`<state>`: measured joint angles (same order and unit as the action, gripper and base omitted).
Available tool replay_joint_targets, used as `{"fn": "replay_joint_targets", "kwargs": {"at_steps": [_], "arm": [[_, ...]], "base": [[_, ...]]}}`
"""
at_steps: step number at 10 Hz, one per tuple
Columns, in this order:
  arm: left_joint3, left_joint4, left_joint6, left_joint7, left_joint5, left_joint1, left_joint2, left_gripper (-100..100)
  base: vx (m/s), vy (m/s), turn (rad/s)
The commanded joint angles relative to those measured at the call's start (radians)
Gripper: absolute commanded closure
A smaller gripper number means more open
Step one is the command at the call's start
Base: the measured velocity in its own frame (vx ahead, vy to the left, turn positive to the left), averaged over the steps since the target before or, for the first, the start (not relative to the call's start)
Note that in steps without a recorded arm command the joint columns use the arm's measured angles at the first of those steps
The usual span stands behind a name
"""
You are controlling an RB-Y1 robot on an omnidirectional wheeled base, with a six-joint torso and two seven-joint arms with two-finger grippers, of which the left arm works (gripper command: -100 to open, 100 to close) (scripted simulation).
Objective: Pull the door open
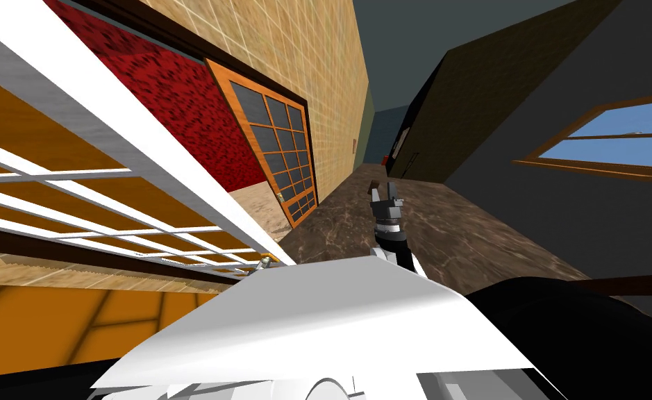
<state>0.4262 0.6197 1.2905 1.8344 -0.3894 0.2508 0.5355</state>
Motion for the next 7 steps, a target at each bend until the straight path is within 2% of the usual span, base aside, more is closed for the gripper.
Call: {"fn": "replay_joint_targets", "kwargs": {"at_steps": [1, 2, 4, 5, 7], "arm": [[0.021, -0.023, 0.050, 0.010, 0.015, 0.018, -0.002, 100], [0.021, -0.023, 0.053, 0.010, 0.015, 0.018, -0.002, 100], [0.039, -0.046, 0.110, 0.025, 0.029, 0.041, 0.008, 100], [0.039, -0.046, 0.111, 0.025, 0.029, 0.041, 0.008, 100], [0.054, -0.066, 0.159, 0.038, 0.040, 0.060, 0.016, 100]], "base": [[-0.007, 0.019, 0.005], [-0.009, 0.016, 0.015], [-0.016, 0.020, -0.003], [-0.019, 0.023, 0.005], [-0.025, 0.035, -0.003]]}}
